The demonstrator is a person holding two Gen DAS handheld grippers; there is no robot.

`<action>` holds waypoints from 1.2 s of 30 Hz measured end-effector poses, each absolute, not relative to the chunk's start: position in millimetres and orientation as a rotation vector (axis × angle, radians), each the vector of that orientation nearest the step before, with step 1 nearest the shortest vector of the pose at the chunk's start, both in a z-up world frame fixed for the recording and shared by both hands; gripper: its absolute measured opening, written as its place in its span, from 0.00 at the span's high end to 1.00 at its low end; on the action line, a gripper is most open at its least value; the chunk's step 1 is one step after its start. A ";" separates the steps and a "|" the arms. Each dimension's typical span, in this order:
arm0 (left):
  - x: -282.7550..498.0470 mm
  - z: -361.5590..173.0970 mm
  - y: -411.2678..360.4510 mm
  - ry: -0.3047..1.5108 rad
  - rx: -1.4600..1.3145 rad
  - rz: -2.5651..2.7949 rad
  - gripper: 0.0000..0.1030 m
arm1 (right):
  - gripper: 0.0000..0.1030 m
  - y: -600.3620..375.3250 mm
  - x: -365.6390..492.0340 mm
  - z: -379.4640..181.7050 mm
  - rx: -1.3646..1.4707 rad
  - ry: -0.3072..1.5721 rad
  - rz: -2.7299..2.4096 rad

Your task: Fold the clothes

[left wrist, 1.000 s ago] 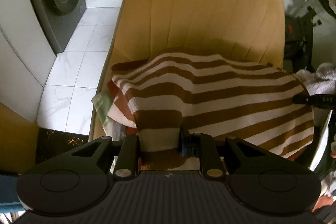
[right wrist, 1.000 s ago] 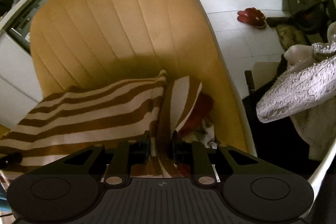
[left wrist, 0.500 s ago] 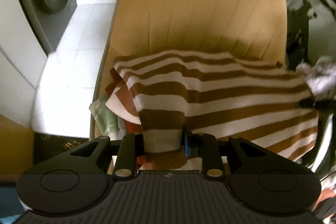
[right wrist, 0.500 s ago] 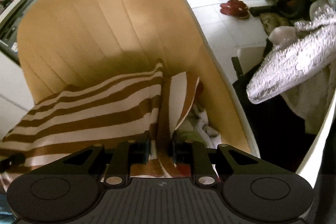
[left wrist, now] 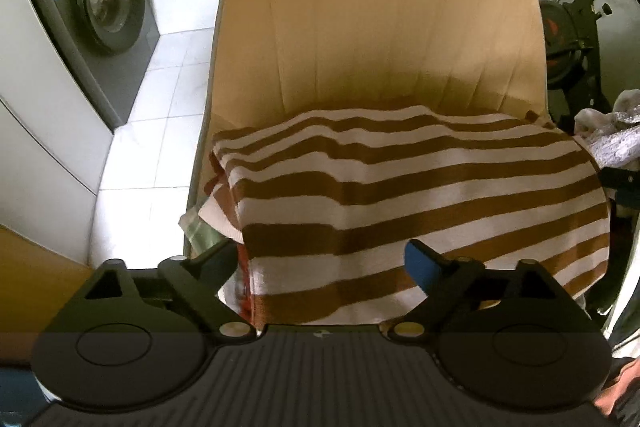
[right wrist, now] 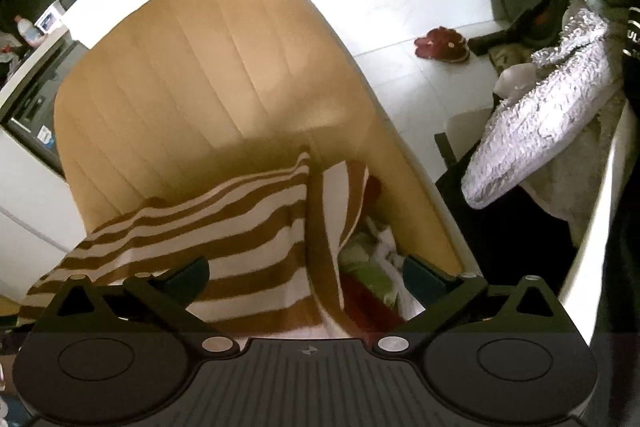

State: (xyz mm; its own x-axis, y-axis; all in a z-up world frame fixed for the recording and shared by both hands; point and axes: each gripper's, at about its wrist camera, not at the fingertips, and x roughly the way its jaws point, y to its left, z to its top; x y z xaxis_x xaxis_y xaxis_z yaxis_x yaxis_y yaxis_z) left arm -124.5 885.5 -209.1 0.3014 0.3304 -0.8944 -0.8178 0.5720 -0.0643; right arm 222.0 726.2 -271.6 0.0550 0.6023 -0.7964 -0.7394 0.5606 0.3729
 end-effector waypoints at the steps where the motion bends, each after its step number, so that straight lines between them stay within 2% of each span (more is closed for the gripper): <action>1: -122.6 -206.5 883.8 0.991 -0.569 0.826 0.06 | 0.01 724.6 221.4 -268.3 -0.155 1.127 1.026; 9: -109.1 -179.5 864.0 0.971 -0.517 0.837 0.02 | 0.01 704.1 198.4 -233.7 -0.222 1.069 1.050; 18: -106.4 -146.0 824.1 0.919 -0.471 0.908 0.01 | 0.01 687.3 162.5 -201.2 -0.456 0.860 0.982; 25: -116.0 -131.2 775.8 0.895 -0.557 1.017 0.01 | 0.01 656.4 153.7 -186.6 -0.439 0.854 1.116; 31: -137.4 -125.2 731.0 0.902 -0.674 1.063 0.01 | 0.01 632.8 136.1 -176.8 -0.534 0.878 1.179; 36: -144.0 -105.2 699.0 0.929 -0.546 1.071 0.01 | 0.01 599.7 99.9 -160.6 -0.555 0.810 1.149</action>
